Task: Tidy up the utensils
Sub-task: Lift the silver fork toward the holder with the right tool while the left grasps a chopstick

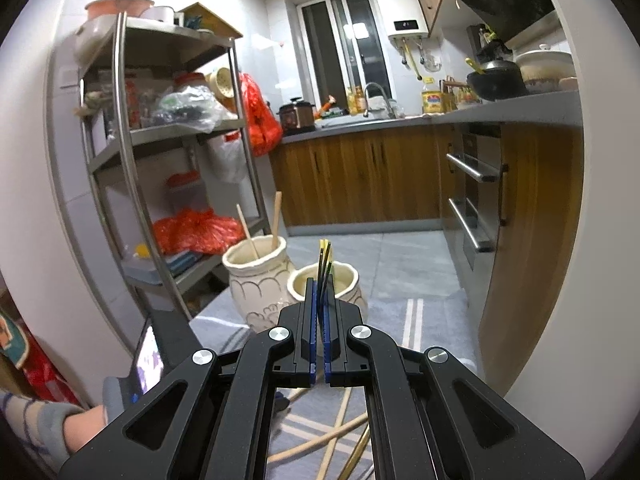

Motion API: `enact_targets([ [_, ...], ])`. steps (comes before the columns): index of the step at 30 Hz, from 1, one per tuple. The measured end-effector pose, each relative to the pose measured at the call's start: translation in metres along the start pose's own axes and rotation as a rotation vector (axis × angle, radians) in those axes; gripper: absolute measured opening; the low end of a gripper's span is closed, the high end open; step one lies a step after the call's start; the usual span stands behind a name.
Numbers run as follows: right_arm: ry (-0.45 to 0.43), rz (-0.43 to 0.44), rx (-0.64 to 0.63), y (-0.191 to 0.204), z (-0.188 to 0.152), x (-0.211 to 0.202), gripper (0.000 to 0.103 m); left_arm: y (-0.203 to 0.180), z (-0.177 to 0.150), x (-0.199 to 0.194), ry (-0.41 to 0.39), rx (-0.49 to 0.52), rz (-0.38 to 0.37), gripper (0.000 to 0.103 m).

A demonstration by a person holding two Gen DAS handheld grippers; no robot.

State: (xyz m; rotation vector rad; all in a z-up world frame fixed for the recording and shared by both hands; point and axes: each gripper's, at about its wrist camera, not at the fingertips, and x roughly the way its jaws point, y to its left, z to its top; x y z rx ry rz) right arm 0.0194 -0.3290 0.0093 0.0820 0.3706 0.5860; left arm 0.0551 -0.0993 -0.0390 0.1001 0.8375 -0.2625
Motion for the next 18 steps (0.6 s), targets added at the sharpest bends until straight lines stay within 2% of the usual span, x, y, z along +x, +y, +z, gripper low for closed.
enact_targets([
  [4,-0.021,0.016,0.027,-0.003,0.002,-0.003,0.003,0.012,0.003,-0.025,-0.090,0.002,-0.017,0.004],
  [11,-0.035,0.035,0.049,0.001,0.006,-0.004,0.003,0.047,0.001,-0.077,-0.328,-0.018,-0.103,0.004],
  [14,-0.043,0.051,0.065,0.004,0.012,-0.001,0.003,0.056,0.003,-0.093,-0.434,-0.014,-0.091,0.004],
  [18,-0.045,0.059,0.071,0.010,0.024,0.008,0.003,0.068,0.014,-0.103,-0.498,-0.045,-0.090,0.004],
])
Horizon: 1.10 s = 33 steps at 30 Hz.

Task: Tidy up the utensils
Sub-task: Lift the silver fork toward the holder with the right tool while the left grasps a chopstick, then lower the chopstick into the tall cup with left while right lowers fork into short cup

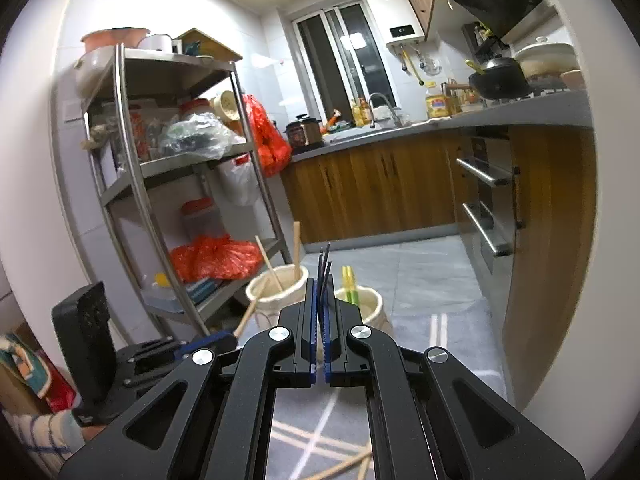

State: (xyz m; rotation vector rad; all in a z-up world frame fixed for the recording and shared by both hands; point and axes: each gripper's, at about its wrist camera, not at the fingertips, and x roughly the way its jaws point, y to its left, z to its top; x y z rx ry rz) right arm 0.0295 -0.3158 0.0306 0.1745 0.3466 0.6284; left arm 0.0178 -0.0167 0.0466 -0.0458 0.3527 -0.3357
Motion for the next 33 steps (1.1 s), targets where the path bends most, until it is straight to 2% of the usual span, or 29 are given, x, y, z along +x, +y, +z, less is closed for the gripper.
enact_targets([
  [4,-0.014,0.009,-0.010,0.008,0.015,0.012,0.003,0.009,0.020,0.002,-0.046,0.010,-0.006,0.004],
  [9,-0.042,0.043,0.039,0.007,0.037,0.032,0.003,0.019,0.055,0.007,-0.124,0.032,-0.003,0.004],
  [13,-0.073,0.099,0.074,0.004,0.051,0.041,0.003,0.024,0.077,0.021,-0.172,0.048,0.008,0.004],
  [20,-0.115,0.129,0.103,-0.006,0.058,0.057,0.003,0.045,0.108,0.061,-0.224,-0.005,0.025,0.004],
  [28,-0.021,0.111,0.145,-0.029,0.039,0.089,0.003,0.052,0.093,0.107,-0.213,-0.008,0.090,0.004],
  [33,0.039,0.104,0.197,-0.044,0.025,0.104,0.003,0.061,0.076,0.107,-0.186,-0.019,0.097,0.004],
])
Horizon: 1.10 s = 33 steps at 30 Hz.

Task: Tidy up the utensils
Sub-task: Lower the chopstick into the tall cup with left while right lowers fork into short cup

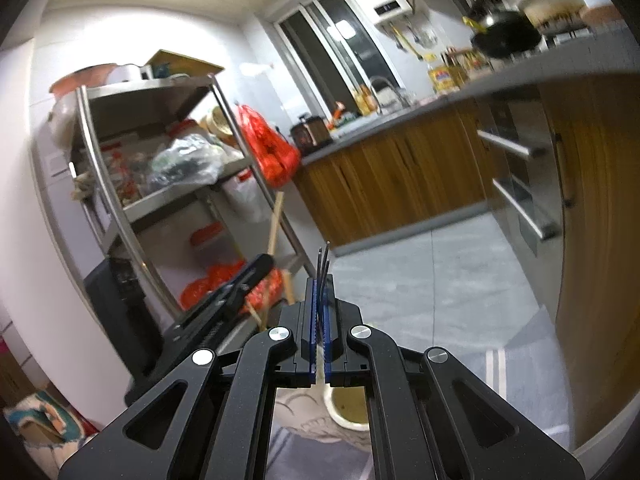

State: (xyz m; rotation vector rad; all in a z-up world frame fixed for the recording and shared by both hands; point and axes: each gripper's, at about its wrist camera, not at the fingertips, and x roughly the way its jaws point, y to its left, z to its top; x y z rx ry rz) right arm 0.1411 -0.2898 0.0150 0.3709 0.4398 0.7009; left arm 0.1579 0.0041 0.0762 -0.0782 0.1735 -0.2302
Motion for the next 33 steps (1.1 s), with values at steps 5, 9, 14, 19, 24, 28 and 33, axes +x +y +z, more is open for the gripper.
enact_targets([
  [5,0.027,-0.011,0.047,-0.014,-0.006,0.009,0.003,0.006,-0.013,-0.009,0.047,0.001,-0.004,0.004],
  [9,0.040,-0.024,0.061,-0.021,-0.009,0.015,0.003,0.001,-0.021,-0.007,0.109,0.048,0.002,0.004],
  [14,0.030,-0.034,0.074,-0.026,-0.009,0.017,0.003,-0.003,-0.028,-0.002,0.158,0.075,0.000,0.004],
  [19,0.001,-0.058,0.091,-0.034,-0.007,0.018,0.004,-0.001,-0.031,0.002,0.182,0.081,-0.005,0.004],
  [24,-0.022,-0.078,0.102,-0.040,-0.008,0.021,0.004,0.000,-0.033,0.002,0.192,0.077,-0.007,0.004],
  [28,-0.021,-0.111,0.105,-0.045,-0.009,0.022,0.008,0.002,-0.030,0.002,0.194,0.069,-0.002,0.005],
  [33,-0.016,-0.113,0.123,-0.051,-0.011,0.022,0.010,0.002,-0.028,0.001,0.193,0.062,0.002,0.006],
])
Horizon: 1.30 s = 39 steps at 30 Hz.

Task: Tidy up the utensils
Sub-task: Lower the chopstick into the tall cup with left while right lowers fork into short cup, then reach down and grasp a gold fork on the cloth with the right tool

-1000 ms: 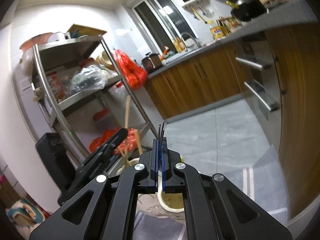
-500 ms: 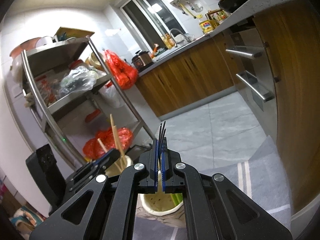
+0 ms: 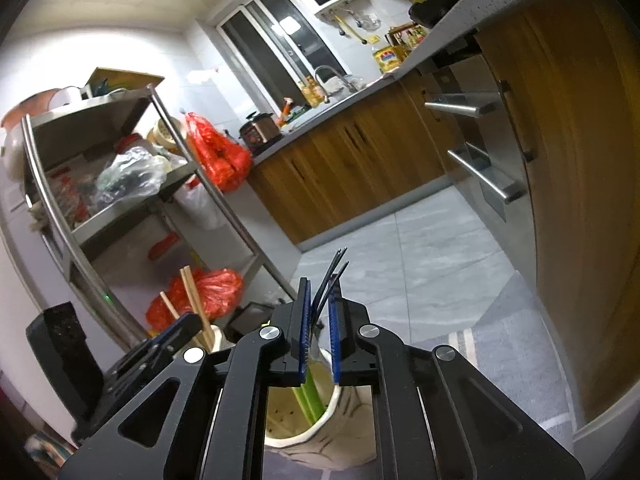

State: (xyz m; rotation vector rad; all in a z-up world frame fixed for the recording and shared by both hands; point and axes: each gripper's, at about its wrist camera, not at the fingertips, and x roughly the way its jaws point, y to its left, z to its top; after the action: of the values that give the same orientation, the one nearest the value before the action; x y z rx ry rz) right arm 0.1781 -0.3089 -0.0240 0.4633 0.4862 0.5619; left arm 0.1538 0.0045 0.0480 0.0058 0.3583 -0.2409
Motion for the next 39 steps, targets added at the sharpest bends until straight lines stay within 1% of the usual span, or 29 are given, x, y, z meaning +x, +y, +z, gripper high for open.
enact_targets([
  [2,0.004,0.000,-0.001,0.000,0.000,0.000,0.014,-0.002,0.000,-0.001,-0.003,0.005,0.002,0.006],
  [4,-0.001,0.002,0.000,-0.001,0.000,-0.002,0.028,-0.003,0.000,-0.002,0.000,0.008,0.005,0.008],
  [6,0.000,-0.002,-0.005,0.000,-0.001,-0.003,0.032,-0.004,0.000,-0.003,-0.003,0.008,0.006,0.016],
  [8,-0.003,-0.005,-0.012,0.001,-0.001,-0.006,0.035,-0.005,0.000,-0.006,-0.009,0.008,0.010,0.019],
  [10,0.000,-0.015,-0.026,0.003,-0.001,-0.009,0.041,-0.007,0.001,-0.009,-0.012,0.013,0.013,0.020],
  [11,-0.002,-0.021,-0.034,0.005,-0.002,-0.012,0.044,-0.008,0.001,-0.011,-0.011,0.016,0.015,0.022],
  [13,-0.007,-0.033,-0.055,0.009,-0.003,-0.016,0.055,-0.010,0.001,-0.016,-0.010,0.016,0.021,0.032],
  [14,-0.007,-0.041,-0.072,0.012,-0.003,-0.019,0.058,-0.010,0.002,-0.019,-0.013,0.015,0.024,0.041],
  [15,-0.007,-0.045,-0.082,0.014,-0.004,-0.020,0.062,-0.010,0.002,-0.022,-0.017,0.016,0.028,0.046],
  [16,-0.010,-0.053,-0.094,0.016,-0.005,-0.022,0.068,-0.010,0.001,-0.026,-0.020,0.017,0.033,0.049],
  [17,-0.010,-0.059,-0.101,0.018,-0.005,-0.023,0.071,-0.011,0.000,-0.030,-0.021,0.018,0.040,0.053],
  [18,-0.006,-0.066,-0.112,0.020,-0.006,-0.025,0.077,-0.011,0.000,-0.034,-0.023,0.017,0.046,0.056],
  [19,-0.005,-0.068,-0.115,0.020,-0.007,-0.026,0.080,-0.012,-0.001,-0.038,-0.024,0.016,0.049,0.056],
  [20,-0.001,-0.070,-0.120,0.021,-0.008,-0.028,0.082,-0.011,-0.002,-0.040,-0.023,0.014,0.050,0.058],
  [22,0.016,-0.078,-0.132,0.023,-0.010,-0.029,0.089,-0.010,-0.004,-0.044,-0.018,0.008,0.059,0.062],
  [24,0.027,-0.093,-0.146,0.025,-0.012,-0.031,0.093,-0.007,-0.007,-0.049,-0.013,-0.007,0.073,0.070],
  [26,0.038,-0.105,-0.169,0.029,-0.015,-0.033,0.095,-0.004,-0.008,-0.053,-0.007,-0.024,0.076,0.075],
  [27,0.040,-0.111,-0.182,0.031,-0.017,-0.034,0.097,-0.002,-0.010,-0.056,-0.002,-0.036,0.077,0.079],
  [28,0.042,-0.121,-0.198,0.034,-0.018,-0.036,0.098,-0.002,-0.011,-0.057,0.001,-0.041,0.078,0.081],
  [30,0.038,-0.140,-0.223,0.038,-0.020,-0.041,0.098,-0.001,-0.013,-0.064,-0.003,-0.055,0.087,0.090],
  [32,0.032,-0.164,-0.247,0.041,-0.022,-0.046,0.098,-0.002,-0.014,-0.070,-0.010,-0.067,0.093,0.096],
  [35,0.013,-0.208,-0.279,0.045,-0.025,-0.055,0.098,-0.005,-0.017,-0.079,-0.010,-0.077,0.093,0.097],
  [39,0.003,-0.227,-0.306,0.046,-0.027,-0.064,0.098,-0.012,-0.023,-0.089,-0.001,-0.082,0.085,0.097],
])
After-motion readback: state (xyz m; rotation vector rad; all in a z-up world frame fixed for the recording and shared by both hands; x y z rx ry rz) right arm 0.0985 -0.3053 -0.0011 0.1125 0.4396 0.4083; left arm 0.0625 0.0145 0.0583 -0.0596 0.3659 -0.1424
